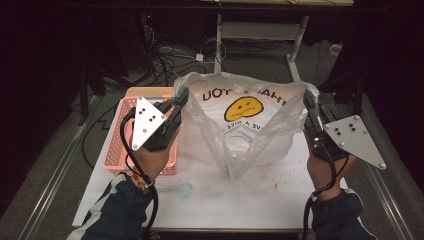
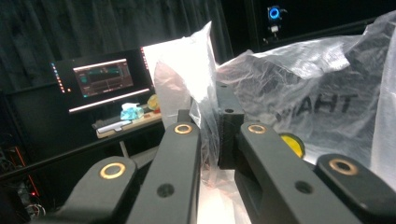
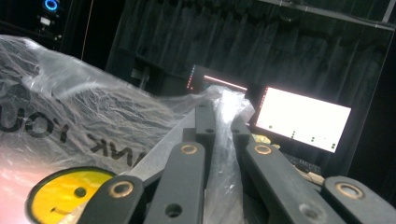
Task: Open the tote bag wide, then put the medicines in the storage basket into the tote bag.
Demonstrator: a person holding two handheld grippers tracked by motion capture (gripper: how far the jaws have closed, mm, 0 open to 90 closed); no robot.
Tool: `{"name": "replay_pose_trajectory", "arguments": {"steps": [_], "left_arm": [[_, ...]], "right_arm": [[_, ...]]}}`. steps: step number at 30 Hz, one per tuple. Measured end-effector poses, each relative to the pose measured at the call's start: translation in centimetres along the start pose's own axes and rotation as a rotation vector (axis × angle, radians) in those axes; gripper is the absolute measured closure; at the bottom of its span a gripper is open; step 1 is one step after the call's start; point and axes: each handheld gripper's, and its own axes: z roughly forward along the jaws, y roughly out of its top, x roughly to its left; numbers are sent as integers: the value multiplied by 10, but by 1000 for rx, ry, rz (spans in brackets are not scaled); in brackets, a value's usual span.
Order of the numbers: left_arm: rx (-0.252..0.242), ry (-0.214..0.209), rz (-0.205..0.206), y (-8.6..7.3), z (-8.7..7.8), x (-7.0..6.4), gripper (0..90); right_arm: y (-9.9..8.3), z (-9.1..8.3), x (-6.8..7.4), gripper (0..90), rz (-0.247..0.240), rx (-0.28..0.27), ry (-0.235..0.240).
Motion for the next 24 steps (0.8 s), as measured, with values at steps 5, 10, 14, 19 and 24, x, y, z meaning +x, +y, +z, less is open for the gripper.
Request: {"name": "replay_pose_trajectory", "arguments": {"steps": [5,10,14,19,24], "left_arm": [[24,3,3,-13,2,-1,868],[63,0,9,-25,5,4,867],[57,18,-10,-22,3,14,869],[13,53,-7,8,-6,27,869],[-4,43,22,16,-12,18,868]], "right_arm": [[-9,0,2,900,-4,21,2],[-22,6,1,900,-13,61,8],[-28,9,-2,900,-16,80,-1],[-10,8,-21,900,-7,57,-44],[3,2,-30,900,-1,26,-64]]}}
